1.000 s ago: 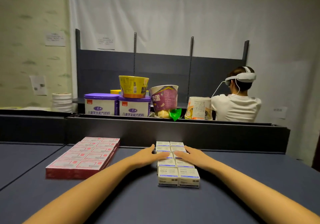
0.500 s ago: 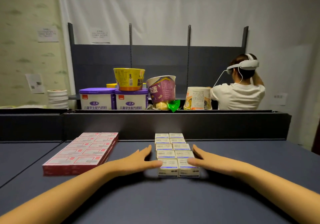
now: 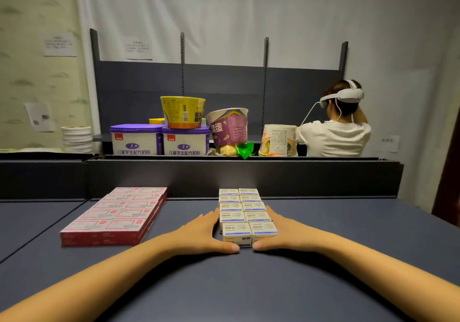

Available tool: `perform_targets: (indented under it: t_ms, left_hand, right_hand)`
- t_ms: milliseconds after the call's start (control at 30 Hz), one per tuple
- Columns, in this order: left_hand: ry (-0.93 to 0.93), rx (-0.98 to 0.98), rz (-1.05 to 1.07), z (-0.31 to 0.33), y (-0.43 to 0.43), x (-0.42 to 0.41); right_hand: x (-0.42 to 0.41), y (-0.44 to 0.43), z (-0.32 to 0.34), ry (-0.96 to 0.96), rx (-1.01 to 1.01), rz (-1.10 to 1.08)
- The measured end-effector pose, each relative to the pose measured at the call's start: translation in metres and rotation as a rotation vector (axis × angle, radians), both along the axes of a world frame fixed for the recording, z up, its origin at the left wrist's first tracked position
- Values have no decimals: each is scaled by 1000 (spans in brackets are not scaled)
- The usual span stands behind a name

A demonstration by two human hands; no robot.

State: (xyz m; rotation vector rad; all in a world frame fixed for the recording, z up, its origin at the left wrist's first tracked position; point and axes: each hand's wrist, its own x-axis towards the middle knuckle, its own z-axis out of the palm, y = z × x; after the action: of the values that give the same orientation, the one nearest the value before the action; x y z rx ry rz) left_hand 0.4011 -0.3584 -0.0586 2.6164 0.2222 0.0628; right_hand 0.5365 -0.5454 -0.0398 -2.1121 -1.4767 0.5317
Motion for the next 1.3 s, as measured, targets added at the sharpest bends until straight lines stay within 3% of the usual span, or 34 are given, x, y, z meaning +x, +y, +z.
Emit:
perform_targets:
  t_ms: [233, 333, 600, 900, 1133, 1300]
  left_hand:
    - [105, 24, 123, 2, -3, -8]
    - [134, 45, 204, 2, -6, -16]
    - [-47, 67, 39, 2, -5, -23]
    - [-51, 159, 123, 4, -12, -20]
    - [-111, 140, 62, -2, -1, -11]
    - [-32, 123, 34, 1, -2, -13]
  right_hand:
    - [-4, -7, 4, 3, -81, -47]
    - [8, -21, -4, -129, -211, -182]
    - [-7, -13, -8, -324, -40, 1]
    - [-1, -22, -10, -282, -112, -135]
    - [5, -13, -15, -223, -20, -93]
    - [7, -14, -15, -186, -12, -69]
